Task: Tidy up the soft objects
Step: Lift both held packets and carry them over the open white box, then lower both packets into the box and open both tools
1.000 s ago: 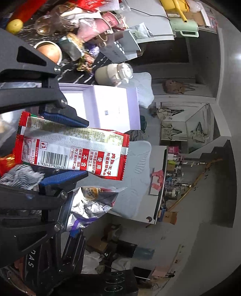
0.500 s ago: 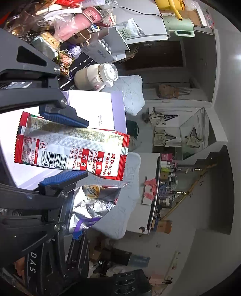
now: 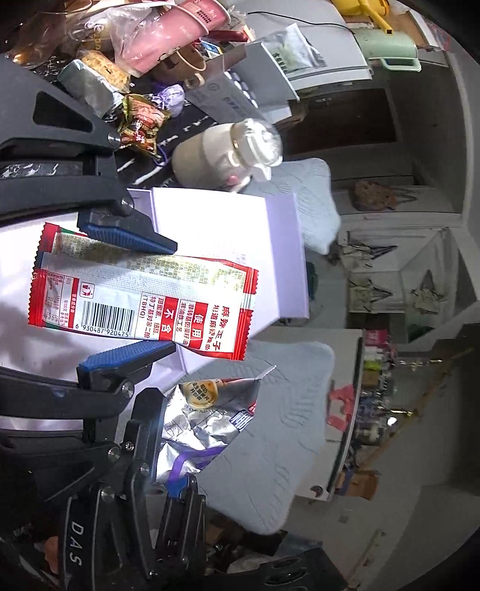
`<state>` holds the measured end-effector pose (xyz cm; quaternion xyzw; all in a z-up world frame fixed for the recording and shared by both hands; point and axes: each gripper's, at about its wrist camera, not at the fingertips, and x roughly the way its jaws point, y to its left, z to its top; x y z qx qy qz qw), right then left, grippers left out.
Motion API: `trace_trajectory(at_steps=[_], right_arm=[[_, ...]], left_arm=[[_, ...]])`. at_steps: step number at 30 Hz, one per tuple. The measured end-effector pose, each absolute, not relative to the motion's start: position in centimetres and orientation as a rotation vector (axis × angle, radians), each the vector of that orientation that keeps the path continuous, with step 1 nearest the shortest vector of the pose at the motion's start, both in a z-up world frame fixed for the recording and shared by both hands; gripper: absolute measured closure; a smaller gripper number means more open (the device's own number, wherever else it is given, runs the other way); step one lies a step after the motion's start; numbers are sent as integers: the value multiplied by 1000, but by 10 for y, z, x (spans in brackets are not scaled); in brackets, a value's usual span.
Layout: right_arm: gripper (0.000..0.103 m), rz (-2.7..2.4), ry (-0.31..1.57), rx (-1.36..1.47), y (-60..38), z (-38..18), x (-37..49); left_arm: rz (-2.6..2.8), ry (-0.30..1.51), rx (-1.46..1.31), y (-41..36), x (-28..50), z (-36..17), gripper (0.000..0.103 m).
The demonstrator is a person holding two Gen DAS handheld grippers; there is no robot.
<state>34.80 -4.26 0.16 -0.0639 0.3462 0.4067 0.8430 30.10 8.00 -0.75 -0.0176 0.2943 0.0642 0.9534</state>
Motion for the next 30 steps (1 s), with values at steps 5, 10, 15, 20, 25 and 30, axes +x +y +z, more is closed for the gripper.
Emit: trace_trajectory(at_steps=[5, 10, 15, 20, 25, 30], right_arm=[[64, 853, 787, -157, -33, -21, 363], [64, 821, 782, -201, -29, -29, 367], [49, 787, 788, -240, -31, -31, 366], [49, 760, 829, -234, -39, -34, 368], [49, 743, 824, -232, -46, -29, 364], [49, 736, 803, -220, -51, -16, 356]], left_arm=[[125, 651, -38, 89, 313, -24, 57], [174, 728, -29, 93, 324, -35, 55], [240, 822, -41, 102, 332, -50, 52], [294, 838, -23, 102, 328, -49, 44], [297, 826, -2, 96, 323, -37, 43], [294, 804, 19, 87, 317, -21, 43]])
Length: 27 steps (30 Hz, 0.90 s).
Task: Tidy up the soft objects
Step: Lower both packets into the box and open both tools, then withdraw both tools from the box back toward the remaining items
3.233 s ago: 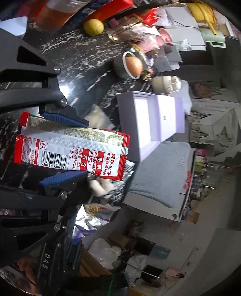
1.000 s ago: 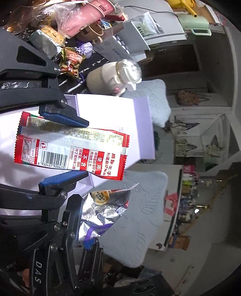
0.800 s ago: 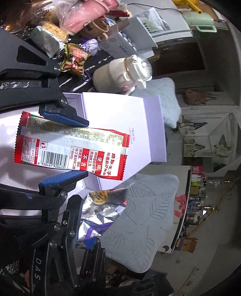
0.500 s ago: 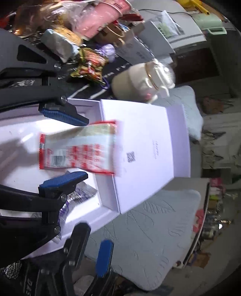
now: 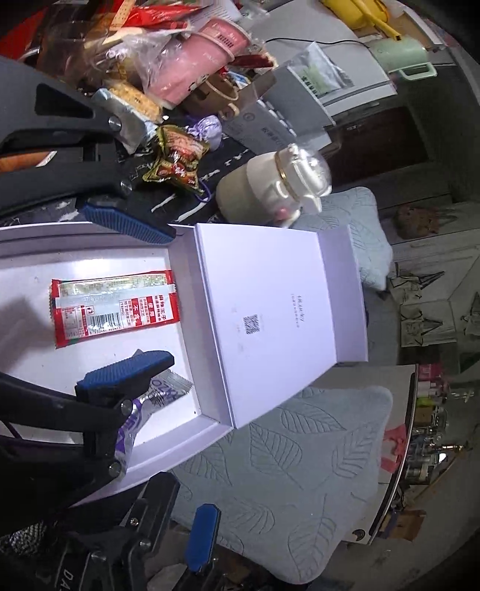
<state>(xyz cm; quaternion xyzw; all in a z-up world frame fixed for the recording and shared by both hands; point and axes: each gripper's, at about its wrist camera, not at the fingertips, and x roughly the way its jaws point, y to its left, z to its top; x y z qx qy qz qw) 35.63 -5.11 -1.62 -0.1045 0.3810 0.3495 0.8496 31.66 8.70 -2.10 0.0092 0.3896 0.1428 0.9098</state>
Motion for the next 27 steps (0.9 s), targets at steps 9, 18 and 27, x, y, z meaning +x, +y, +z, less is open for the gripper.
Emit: trace_trajectory(at_steps=[9, 18, 27], right_arm=[[49, 717, 722, -194, -70, 23, 335], [49, 702, 639, -181, -90, 62, 310], [33, 684, 541, -178, -108, 98, 270]], left_arm=[[276, 737, 52, 64, 294, 21, 43], [264, 663, 65, 48, 265, 60, 43], [243, 557, 79, 24, 221, 98, 21]])
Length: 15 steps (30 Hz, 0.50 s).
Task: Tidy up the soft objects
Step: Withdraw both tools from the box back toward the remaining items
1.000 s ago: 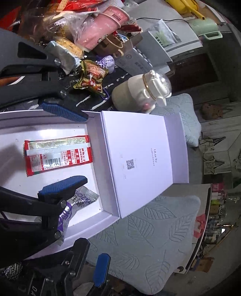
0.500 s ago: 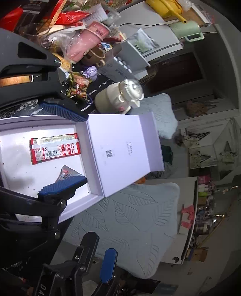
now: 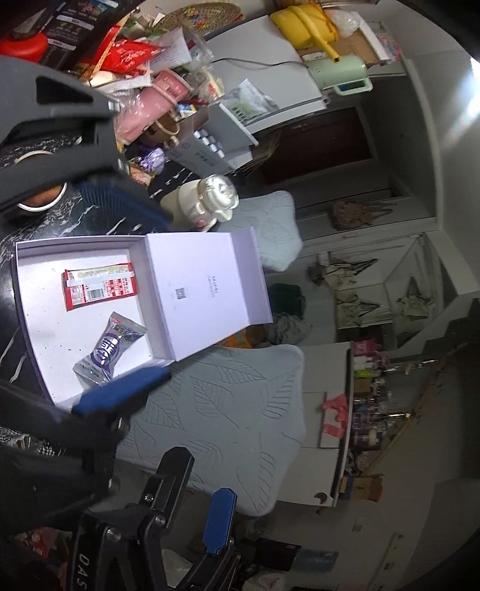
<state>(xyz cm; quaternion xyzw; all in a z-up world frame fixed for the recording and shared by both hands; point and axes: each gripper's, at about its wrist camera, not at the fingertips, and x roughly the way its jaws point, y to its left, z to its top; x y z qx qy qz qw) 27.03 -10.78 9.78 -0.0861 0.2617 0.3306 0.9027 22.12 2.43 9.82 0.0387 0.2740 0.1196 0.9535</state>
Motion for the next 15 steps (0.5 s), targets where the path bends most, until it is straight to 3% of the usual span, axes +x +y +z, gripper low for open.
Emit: trace_trajectory(at_steps=[7, 9, 15], right_arm=[[28, 663, 496, -156, -127, 120, 238], [20, 661, 487, -149, -133, 125, 228], [14, 655, 445, -152, -147, 136, 194]], left_arm=[[232, 504, 97, 7, 184, 119, 21], [230, 492, 101, 3, 175, 122, 21], [218, 475, 91, -10, 144, 129, 20]])
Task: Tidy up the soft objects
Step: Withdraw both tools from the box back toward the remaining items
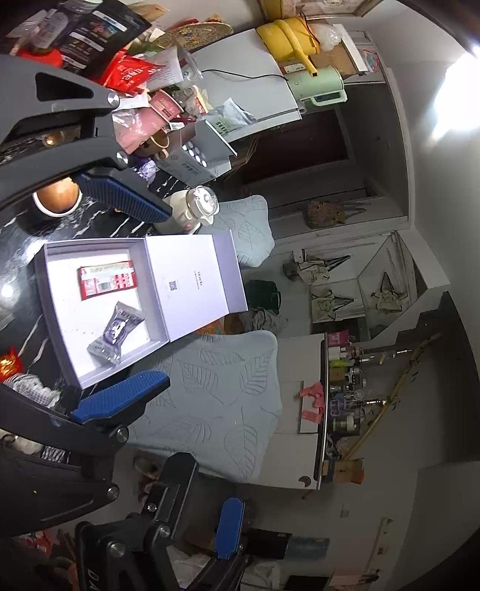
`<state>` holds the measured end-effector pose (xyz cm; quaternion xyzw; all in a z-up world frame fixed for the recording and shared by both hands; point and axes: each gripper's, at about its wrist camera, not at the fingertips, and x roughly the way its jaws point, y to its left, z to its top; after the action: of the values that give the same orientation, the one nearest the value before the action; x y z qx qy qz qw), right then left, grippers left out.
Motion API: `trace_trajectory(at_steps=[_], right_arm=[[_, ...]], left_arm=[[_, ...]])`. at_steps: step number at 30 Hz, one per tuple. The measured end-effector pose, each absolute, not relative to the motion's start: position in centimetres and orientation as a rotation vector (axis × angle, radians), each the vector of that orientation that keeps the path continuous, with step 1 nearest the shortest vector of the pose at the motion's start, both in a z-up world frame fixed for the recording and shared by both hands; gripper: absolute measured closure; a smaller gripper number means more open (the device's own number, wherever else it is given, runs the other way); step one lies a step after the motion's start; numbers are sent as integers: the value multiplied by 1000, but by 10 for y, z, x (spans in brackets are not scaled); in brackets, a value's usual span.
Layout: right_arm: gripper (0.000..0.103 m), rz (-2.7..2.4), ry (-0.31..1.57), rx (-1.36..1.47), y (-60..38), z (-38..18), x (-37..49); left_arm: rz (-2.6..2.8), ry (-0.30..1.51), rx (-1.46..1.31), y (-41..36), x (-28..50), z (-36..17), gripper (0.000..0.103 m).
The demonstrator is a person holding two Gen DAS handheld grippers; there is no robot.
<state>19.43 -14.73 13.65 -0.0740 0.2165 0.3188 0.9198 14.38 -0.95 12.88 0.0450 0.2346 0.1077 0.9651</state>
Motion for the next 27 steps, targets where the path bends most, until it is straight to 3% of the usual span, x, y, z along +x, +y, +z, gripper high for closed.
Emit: trace_trajectory(at_steps=[27], right_arm=[[14, 621, 508, -144, -193, 65, 78]], left_arm=[[154, 581, 18, -46, 31, 58, 20]])
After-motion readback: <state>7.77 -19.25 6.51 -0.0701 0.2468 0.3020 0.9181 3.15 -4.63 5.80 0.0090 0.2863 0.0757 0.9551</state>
